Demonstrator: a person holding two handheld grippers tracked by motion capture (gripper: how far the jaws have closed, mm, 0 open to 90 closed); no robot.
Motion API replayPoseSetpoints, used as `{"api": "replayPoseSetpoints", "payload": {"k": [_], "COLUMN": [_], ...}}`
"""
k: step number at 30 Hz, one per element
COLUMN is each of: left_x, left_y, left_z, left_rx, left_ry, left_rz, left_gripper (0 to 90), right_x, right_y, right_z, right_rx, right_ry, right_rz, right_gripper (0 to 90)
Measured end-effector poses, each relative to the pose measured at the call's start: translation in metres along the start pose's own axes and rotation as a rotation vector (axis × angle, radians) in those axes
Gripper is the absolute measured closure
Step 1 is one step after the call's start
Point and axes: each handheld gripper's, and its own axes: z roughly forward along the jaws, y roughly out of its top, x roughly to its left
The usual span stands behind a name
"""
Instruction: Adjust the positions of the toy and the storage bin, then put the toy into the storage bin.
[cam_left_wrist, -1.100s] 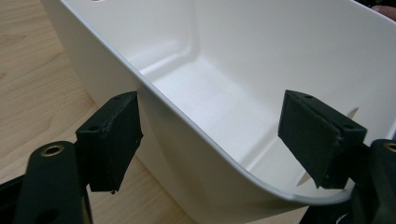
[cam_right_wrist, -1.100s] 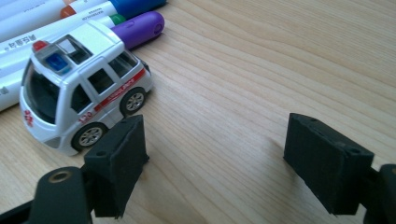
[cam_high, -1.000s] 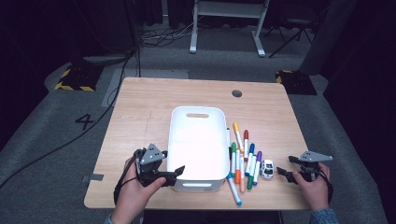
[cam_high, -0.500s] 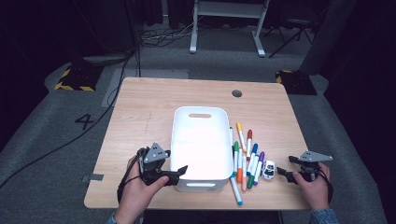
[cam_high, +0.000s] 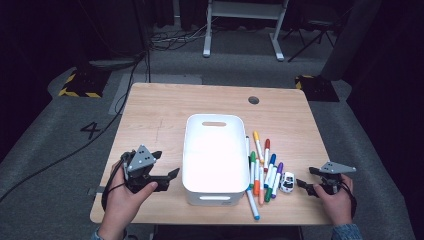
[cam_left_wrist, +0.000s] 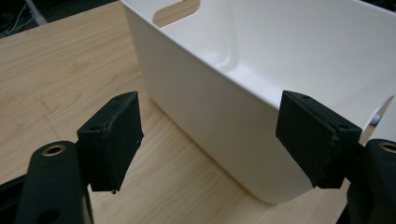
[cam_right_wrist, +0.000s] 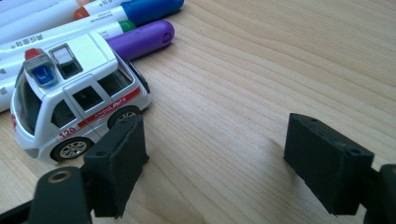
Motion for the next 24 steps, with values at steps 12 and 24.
{"api": "replayPoseSetpoints", "payload": {"k": [12,24], "left_x": [0.042,0.058], "left_y": [-0.046,-0.086], "left_z": [0.022,0.049], "left_rx": [0.147,0.255], "left_ry": [0.075,0.088], "left_rz": [-0.048,-0.073], "left_gripper": [22.2,21.7], "right_x": [0.001,-0.002], "right_y": [0.000,0.012], "right_z": [0.000,-0.002], "right_rx": [0.001,-0.010], "right_ry": [-0.011,-0.026], "right_rz": [0.010,0.033], "right_gripper": [20.9,26.2]}}
